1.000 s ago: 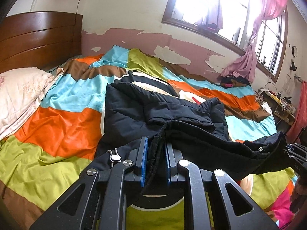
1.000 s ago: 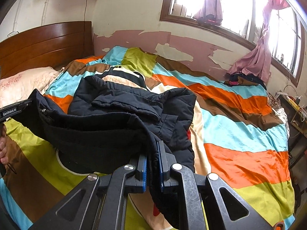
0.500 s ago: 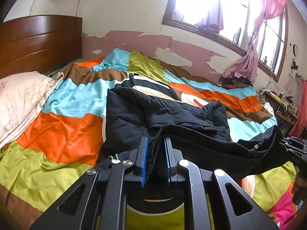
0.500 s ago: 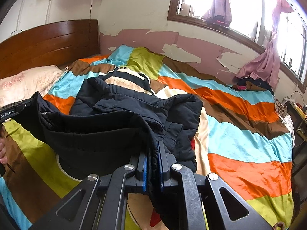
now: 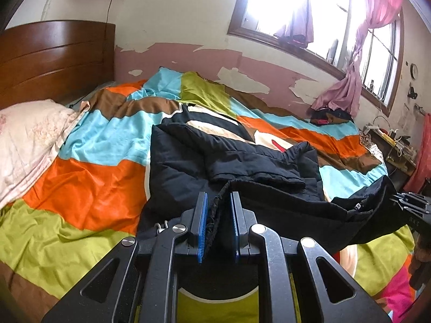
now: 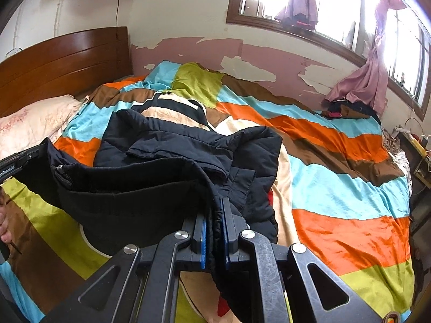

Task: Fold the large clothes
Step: 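Lift the held hem with both grippers and fold it toward the collar, then lower the folded hem onto the jacket and open both grippers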

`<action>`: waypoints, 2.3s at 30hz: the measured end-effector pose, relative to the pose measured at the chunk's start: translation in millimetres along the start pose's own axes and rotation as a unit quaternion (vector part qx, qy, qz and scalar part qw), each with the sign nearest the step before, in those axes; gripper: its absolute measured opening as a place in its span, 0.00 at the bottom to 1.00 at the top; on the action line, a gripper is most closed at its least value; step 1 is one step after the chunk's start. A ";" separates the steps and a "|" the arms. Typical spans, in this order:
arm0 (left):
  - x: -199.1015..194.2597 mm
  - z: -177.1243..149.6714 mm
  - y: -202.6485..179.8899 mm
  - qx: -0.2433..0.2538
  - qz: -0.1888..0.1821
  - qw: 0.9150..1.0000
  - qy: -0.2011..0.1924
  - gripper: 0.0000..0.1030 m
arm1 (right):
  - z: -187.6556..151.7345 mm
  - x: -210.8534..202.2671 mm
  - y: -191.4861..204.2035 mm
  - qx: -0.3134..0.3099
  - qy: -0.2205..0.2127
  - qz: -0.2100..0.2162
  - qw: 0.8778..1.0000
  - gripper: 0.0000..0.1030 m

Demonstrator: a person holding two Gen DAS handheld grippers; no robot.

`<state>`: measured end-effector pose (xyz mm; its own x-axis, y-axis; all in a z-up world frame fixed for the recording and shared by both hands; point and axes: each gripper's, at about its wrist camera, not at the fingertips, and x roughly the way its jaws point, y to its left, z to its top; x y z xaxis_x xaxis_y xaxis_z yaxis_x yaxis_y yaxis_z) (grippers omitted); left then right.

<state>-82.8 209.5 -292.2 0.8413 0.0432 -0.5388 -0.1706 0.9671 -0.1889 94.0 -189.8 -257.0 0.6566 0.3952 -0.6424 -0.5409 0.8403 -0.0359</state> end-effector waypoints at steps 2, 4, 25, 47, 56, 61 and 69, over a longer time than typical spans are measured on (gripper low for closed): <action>-1.5 -0.2 2.6 -0.001 -0.005 1.000 -0.001 0.13 | 1.5 1.4 1.3 -0.001 0.001 -0.003 1.000 0.09; -3.3 -3.7 4.8 -0.003 -0.011 1.000 -0.004 0.13 | 1.3 2.4 2.2 0.000 0.001 -0.004 1.000 0.09; 18.6 8.8 1.5 0.001 0.004 1.000 -0.006 0.09 | 8.2 18.4 -11.9 -0.018 -0.016 0.028 0.999 0.08; 42.3 30.7 28.0 -0.045 0.011 0.999 -0.018 0.09 | 45.8 50.3 -16.8 -0.008 -0.023 0.026 0.999 0.08; 93.8 56.3 39.2 -0.012 0.027 1.000 -0.007 0.09 | 86.9 96.2 -21.8 -0.018 -0.025 0.012 0.999 0.07; 144.5 77.5 45.5 0.005 0.024 0.999 0.026 0.09 | 110.8 140.4 -38.3 0.009 -0.011 0.012 1.000 0.07; 210.6 92.6 64.4 0.027 -0.004 0.996 0.088 0.01 | 129.9 213.0 -66.3 0.065 0.029 0.020 0.997 0.07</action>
<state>130.8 304.0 -341.8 0.7392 -0.0047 -0.6734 -0.1328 0.9793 -0.1526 338.0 -113.1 -292.0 0.6017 0.4108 -0.6850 -0.4914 0.8665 0.0880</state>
